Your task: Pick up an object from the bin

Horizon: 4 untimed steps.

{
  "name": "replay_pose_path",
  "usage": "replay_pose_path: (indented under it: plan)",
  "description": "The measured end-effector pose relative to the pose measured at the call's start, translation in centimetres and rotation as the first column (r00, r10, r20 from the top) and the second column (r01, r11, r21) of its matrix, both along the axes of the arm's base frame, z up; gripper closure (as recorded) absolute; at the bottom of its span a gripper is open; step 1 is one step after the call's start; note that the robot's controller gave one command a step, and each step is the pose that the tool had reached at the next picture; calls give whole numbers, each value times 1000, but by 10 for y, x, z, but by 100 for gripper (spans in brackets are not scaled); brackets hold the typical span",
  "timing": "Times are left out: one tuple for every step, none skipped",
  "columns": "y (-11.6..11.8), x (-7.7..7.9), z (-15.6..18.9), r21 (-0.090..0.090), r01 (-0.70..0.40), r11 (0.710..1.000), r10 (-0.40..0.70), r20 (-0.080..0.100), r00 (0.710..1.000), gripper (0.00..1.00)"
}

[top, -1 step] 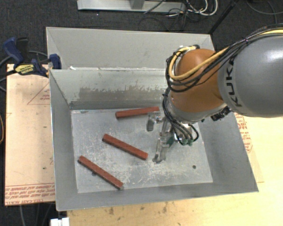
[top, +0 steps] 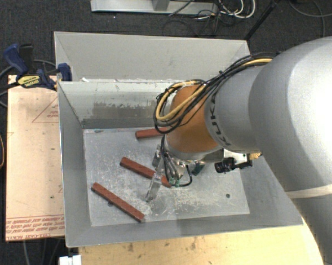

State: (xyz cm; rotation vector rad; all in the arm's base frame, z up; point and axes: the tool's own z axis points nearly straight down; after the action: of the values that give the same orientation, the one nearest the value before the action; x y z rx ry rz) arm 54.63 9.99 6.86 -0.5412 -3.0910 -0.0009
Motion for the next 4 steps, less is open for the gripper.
replay_pose_path:
  plan:
    - [-9, 0, 32, 0, 104, 995, -104, 6, 995, 0]
    - [21, -10, 31, 1, 336, 942, -336, 4, 942, 0]
    - [17, 4, 0, -1, 446, 895, -446, 3, 895, 0]
    - [17, 5, 0, -1, 443, 897, -443, 4, 897, 0]
